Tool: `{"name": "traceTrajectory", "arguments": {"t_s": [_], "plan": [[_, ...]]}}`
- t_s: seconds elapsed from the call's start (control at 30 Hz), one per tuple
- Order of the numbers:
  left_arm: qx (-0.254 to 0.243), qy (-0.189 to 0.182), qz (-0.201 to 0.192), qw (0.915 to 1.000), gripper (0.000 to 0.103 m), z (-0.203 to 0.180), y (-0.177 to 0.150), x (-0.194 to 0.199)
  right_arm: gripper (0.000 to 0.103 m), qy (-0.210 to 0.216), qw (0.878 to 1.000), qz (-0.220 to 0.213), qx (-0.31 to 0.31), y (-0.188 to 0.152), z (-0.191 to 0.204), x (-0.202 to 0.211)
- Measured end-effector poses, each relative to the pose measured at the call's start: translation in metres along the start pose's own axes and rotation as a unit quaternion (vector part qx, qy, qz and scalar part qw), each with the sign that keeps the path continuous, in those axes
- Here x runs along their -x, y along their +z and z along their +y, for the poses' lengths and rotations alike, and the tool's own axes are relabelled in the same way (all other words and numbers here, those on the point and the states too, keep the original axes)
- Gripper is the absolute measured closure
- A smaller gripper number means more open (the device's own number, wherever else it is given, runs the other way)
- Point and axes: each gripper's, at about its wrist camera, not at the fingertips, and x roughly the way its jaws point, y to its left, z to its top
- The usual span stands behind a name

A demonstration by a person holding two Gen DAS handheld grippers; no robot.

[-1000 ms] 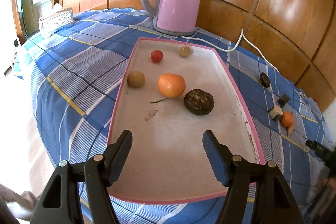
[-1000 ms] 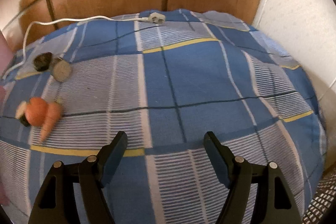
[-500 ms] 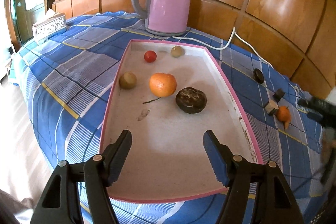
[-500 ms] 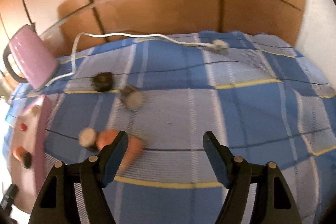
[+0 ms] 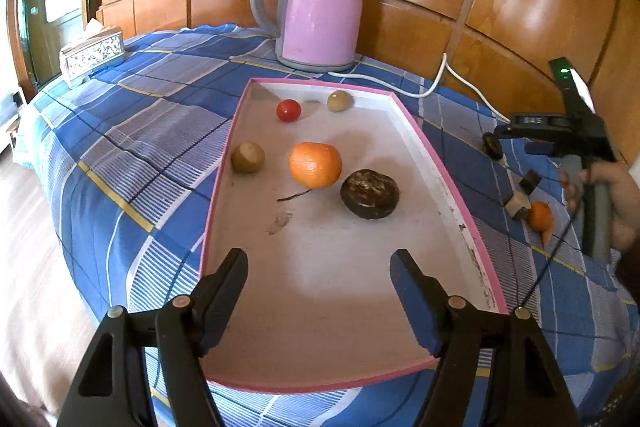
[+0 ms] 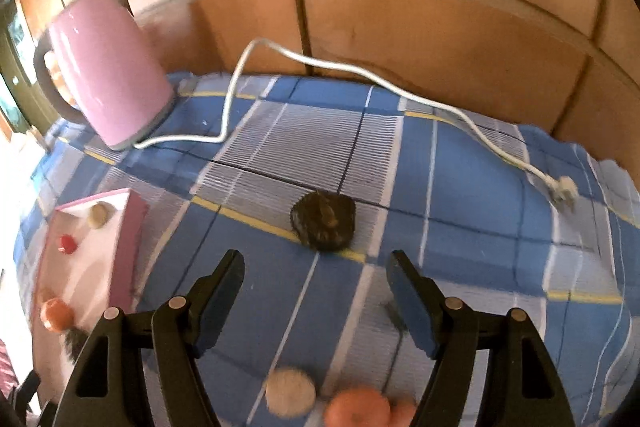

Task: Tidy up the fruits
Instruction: 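Move the right tool to the second dark round slice and grasp it, then carry the dark slice into the tray and open the right gripper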

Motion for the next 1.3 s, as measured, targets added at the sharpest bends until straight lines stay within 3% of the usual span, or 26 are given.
{"name": "traceTrajectory", "arguments": {"t_s": [0.17,0.23,0.3,0.33,0.43,0.7,0.77,0.83,0.9,1.07,1.13,1.3], "plan": [[0.002,0.003,0.002,1.0000,0.029,0.001,0.000,-0.002,0.029,-0.027,0.999,0.026,0.000,0.015,0.000,-0.033],[0.003,0.003,0.007,1.0000,0.029,0.001,0.000,-0.003,0.061,-0.017,0.999,0.040,-0.003,0.017,0.000,-0.045],[0.003,0.004,0.006,1.0000,0.029,0.000,-0.001,-0.004,0.065,-0.022,0.999,0.041,0.001,0.015,0.001,-0.046],[0.004,0.005,0.008,0.9999,0.029,-0.001,0.000,-0.005,0.077,-0.023,0.999,0.033,0.005,0.014,0.002,-0.042],[0.004,0.003,0.008,1.0000,0.029,-0.004,0.000,-0.004,0.081,-0.024,0.999,0.022,0.019,0.013,0.004,-0.030],[0.001,0.002,0.000,1.0000,0.029,-0.005,-0.002,0.004,0.080,-0.011,0.999,0.026,0.040,0.005,0.008,-0.022],[0.001,0.001,-0.003,1.0000,0.029,-0.005,-0.001,0.004,0.067,-0.005,0.999,0.026,0.038,0.007,0.007,-0.020],[0.002,0.001,-0.003,1.0000,0.029,-0.005,-0.001,0.004,0.044,-0.004,0.999,0.025,0.034,0.012,0.007,-0.025],[0.002,0.002,-0.001,1.0000,0.028,-0.005,-0.001,0.002,0.037,-0.008,0.999,0.023,0.032,0.017,0.005,-0.029],[0.008,0.003,0.005,1.0000,0.029,-0.002,0.001,-0.003,0.037,-0.021,0.998,0.044,0.033,0.022,0.003,-0.048],[0.011,0.002,0.006,0.9999,0.029,-0.001,0.002,-0.004,0.055,-0.011,0.998,0.055,0.032,0.022,0.002,-0.056],[0.013,-0.001,0.005,0.9999,0.029,-0.001,0.001,-0.004,0.056,-0.010,0.997,0.047,0.061,0.016,0.013,-0.049]]}}
